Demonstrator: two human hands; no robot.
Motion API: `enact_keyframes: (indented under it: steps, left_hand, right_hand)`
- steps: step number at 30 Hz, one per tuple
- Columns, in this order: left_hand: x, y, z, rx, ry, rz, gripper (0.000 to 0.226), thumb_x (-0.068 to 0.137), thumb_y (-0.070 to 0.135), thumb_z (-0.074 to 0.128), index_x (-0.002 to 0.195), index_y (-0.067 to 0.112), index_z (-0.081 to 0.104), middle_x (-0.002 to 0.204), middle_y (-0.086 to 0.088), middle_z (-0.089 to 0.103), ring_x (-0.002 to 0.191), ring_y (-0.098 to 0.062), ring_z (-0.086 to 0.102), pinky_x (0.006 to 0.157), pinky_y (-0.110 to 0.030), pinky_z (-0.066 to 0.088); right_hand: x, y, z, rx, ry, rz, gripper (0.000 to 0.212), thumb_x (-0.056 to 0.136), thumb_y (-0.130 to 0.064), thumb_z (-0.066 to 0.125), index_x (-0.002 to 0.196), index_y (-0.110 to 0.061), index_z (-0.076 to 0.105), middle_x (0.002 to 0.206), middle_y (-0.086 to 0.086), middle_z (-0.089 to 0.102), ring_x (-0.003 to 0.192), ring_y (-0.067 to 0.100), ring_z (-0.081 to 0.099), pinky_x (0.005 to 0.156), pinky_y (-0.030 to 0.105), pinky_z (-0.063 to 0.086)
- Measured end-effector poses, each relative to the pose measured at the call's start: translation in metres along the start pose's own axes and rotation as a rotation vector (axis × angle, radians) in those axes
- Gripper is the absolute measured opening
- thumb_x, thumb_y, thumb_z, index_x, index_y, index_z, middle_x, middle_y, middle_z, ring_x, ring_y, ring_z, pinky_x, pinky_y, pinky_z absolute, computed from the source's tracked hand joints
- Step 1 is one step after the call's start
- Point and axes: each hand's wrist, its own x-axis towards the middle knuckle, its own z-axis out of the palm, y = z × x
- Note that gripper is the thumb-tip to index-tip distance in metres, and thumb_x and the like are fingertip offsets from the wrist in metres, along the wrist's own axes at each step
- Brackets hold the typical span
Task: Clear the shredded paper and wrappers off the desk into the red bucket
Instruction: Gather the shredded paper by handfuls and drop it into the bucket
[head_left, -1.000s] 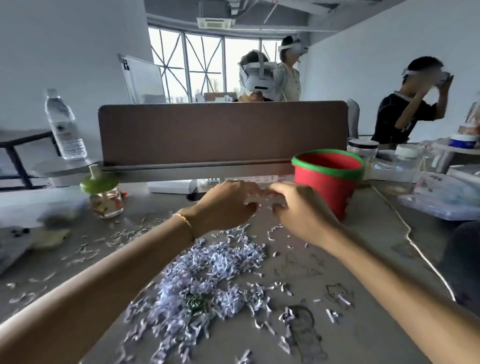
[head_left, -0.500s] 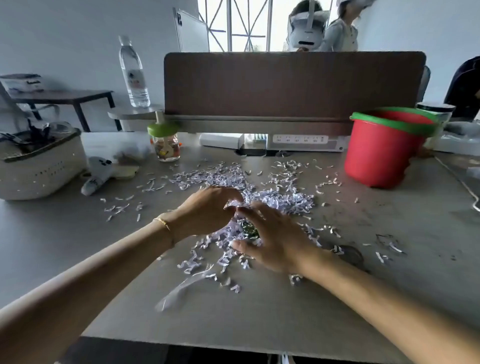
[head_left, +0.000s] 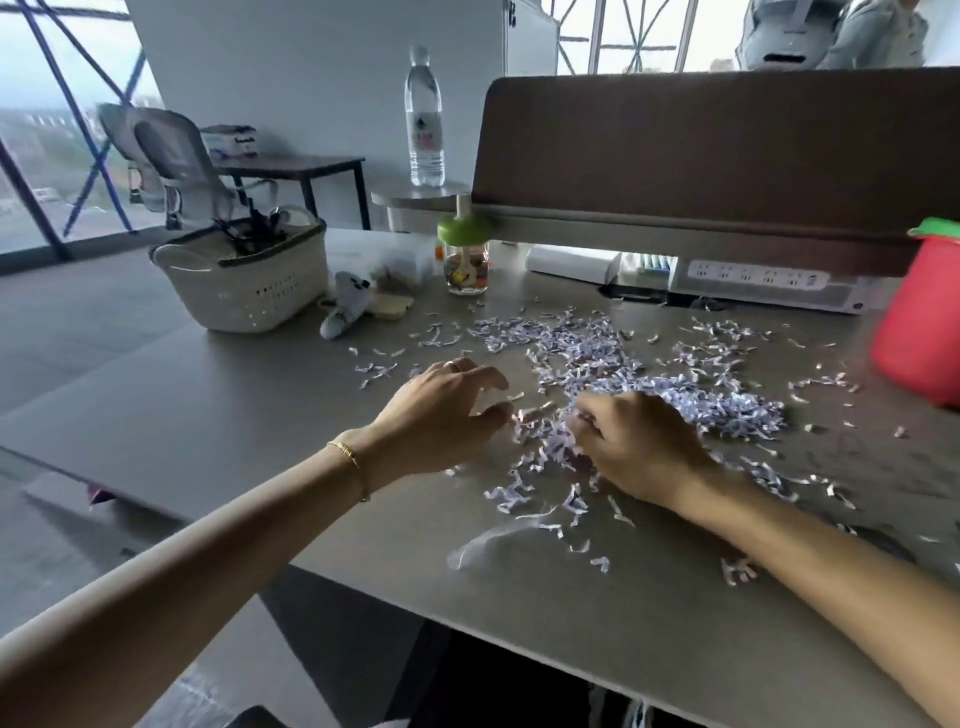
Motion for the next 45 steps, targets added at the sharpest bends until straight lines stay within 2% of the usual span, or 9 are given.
enact_keyframes:
  steps: [3,6,10,13,21,27,30,40,45]
  left_hand:
    - [-0.019,-0.005,0.004,0.061,-0.07,-0.082,0.078,0.075,0.085,0.038,0.141,0.044,0.038,0.136,0.003,0.046,0.121,-0.021,0.049,0.095,-0.038,0.046]
    - [-0.028,-0.006,0.017,0.165,0.028,-0.072,0.079,0.071,0.088,0.043,0.136,0.044,0.041,0.124,0.002,0.049,0.119,-0.021,0.046,0.093,-0.037,0.044]
    - [-0.024,-0.009,0.027,0.125,0.151,-0.037,0.04,0.083,0.07,0.05,0.099,0.033,0.052,0.1,0.007,0.056,0.096,-0.018,0.054,0.071,-0.031,0.046]
    - [-0.021,-0.008,0.028,0.145,0.169,0.05,0.04,0.087,0.058,0.052,0.07,0.023,0.045,0.076,0.008,0.055,0.07,-0.021,0.057,0.055,-0.029,0.034]
    - [0.017,0.018,0.022,0.029,0.248,0.035,0.041,0.085,0.03,0.058,0.055,0.009,0.037,0.048,-0.003,0.042,0.048,-0.027,0.041,0.045,-0.028,0.036]
    - [0.072,0.074,0.002,-0.24,0.421,0.136,0.04,0.081,0.015,0.056,0.047,0.012,0.036,0.04,0.002,0.037,0.039,-0.011,0.032,0.041,-0.026,0.031]
    - [0.108,0.109,-0.007,-0.345,0.425,0.201,0.048,0.083,0.013,0.059,0.043,0.016,0.034,0.035,0.008,0.031,0.036,-0.009,0.037,0.037,-0.016,0.025]
    - [0.229,0.244,-0.027,-0.503,0.408,0.327,0.036,0.079,0.019,0.055,0.051,0.008,0.034,0.048,-0.003,0.026,0.056,-0.018,0.024,0.042,-0.024,0.027]
    - [0.274,0.296,-0.028,-0.581,0.299,0.341,0.028,0.072,0.022,0.05,0.05,0.005,0.046,0.054,-0.008,0.062,0.051,-0.026,0.043,0.046,-0.028,0.038]
  right_hand:
    - [0.013,-0.002,-0.002,0.112,0.059,0.024,0.04,0.101,-0.028,0.053,0.063,-0.017,0.046,0.048,-0.001,0.049,0.042,0.018,0.046,0.044,0.03,0.031]
    - [0.021,-0.007,-0.005,0.197,0.061,0.016,0.044,0.101,-0.026,0.054,0.06,-0.021,0.041,0.045,-0.004,0.041,0.041,0.015,0.047,0.044,0.026,0.028]
    - [0.028,-0.013,-0.008,0.192,0.053,0.001,0.043,0.101,-0.027,0.055,0.06,-0.019,0.043,0.044,-0.007,0.04,0.038,0.01,0.036,0.045,0.027,0.027]
    - [0.029,-0.015,-0.011,0.175,0.047,-0.013,0.043,0.1,-0.03,0.056,0.061,-0.019,0.044,0.044,-0.006,0.042,0.04,0.009,0.039,0.046,0.027,0.029]
    - [0.031,0.003,-0.022,0.165,0.072,0.003,0.045,0.103,-0.027,0.051,0.06,-0.018,0.045,0.045,-0.006,0.041,0.04,0.01,0.038,0.051,0.031,0.038]
    - [0.025,0.036,-0.063,0.113,0.161,0.061,0.046,0.105,-0.028,0.044,0.061,-0.017,0.046,0.051,-0.002,0.043,0.046,0.013,0.038,0.048,0.03,0.024]
    - [0.02,0.058,-0.094,0.082,0.231,0.131,0.044,0.105,-0.029,0.046,0.062,-0.018,0.048,0.053,-0.001,0.049,0.049,0.019,0.049,0.049,0.032,0.029]
    - [0.012,0.147,-0.209,-0.133,0.474,0.356,0.043,0.096,-0.027,0.048,0.058,-0.01,0.04,0.055,0.014,0.053,0.063,0.043,0.059,0.057,0.044,0.046]
    - [0.011,0.193,-0.257,-0.165,0.496,0.485,0.051,0.099,-0.021,0.051,0.049,-0.015,0.038,0.042,-0.005,0.038,0.049,0.022,0.04,0.061,0.031,0.027]
